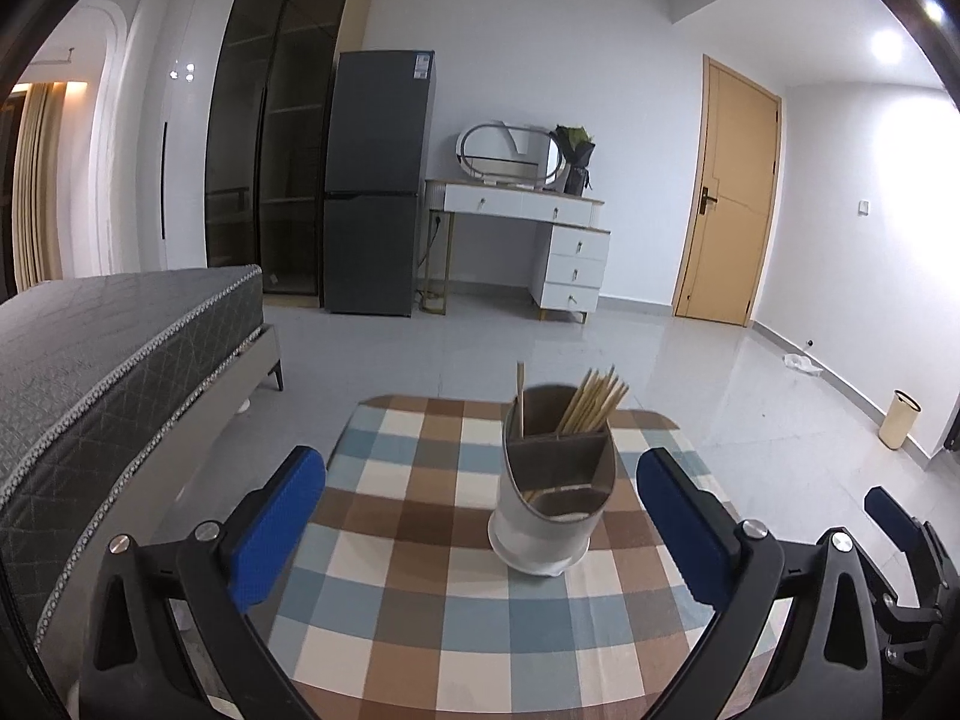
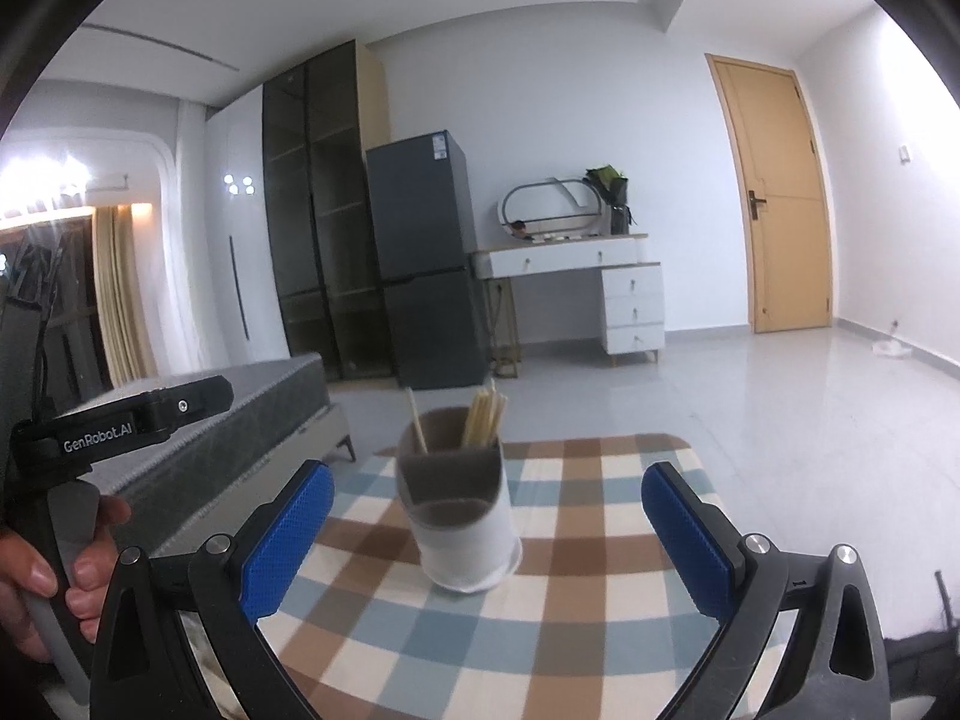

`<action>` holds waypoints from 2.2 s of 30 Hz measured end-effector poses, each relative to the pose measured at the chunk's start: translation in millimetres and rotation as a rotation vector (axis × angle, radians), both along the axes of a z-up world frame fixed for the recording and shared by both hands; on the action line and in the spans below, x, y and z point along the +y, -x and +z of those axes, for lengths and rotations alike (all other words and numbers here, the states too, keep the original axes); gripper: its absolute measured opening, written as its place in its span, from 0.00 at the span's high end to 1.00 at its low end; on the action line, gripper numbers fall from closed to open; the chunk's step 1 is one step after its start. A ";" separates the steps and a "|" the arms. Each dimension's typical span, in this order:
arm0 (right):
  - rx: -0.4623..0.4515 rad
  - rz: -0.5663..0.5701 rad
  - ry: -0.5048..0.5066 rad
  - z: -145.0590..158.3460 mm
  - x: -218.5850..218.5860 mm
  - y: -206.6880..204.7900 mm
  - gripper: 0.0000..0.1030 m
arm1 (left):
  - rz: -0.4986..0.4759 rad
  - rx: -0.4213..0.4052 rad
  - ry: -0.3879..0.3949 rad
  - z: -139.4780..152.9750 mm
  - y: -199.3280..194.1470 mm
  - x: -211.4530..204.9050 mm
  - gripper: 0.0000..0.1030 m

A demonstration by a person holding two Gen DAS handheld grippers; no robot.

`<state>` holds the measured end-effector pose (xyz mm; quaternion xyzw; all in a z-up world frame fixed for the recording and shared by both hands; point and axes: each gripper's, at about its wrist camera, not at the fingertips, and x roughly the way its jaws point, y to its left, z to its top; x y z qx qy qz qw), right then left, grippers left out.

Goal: Organize utensils

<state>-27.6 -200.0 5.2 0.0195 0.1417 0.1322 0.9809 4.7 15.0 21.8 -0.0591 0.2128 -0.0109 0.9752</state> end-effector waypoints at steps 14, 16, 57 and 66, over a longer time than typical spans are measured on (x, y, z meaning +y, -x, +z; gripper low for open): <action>0.075 -0.009 -0.024 -19.3 -3.2 -9.4 0.00 | -0.015 0.047 -0.015 -17.6 0.6 -1.8 0.02; 0.076 -0.012 -0.023 -19.3 -3.0 -9.6 0.00 | -0.009 0.061 -0.006 -19.5 -0.6 0.4 0.02; 0.101 -0.003 0.035 -26.1 8.7 -10.3 0.00 | 0.024 0.090 0.017 -14.0 -4.9 11.2 0.02; 0.101 -0.003 0.037 -26.5 9.2 -10.0 0.00 | 0.019 0.109 0.029 -15.3 -7.0 11.7 0.02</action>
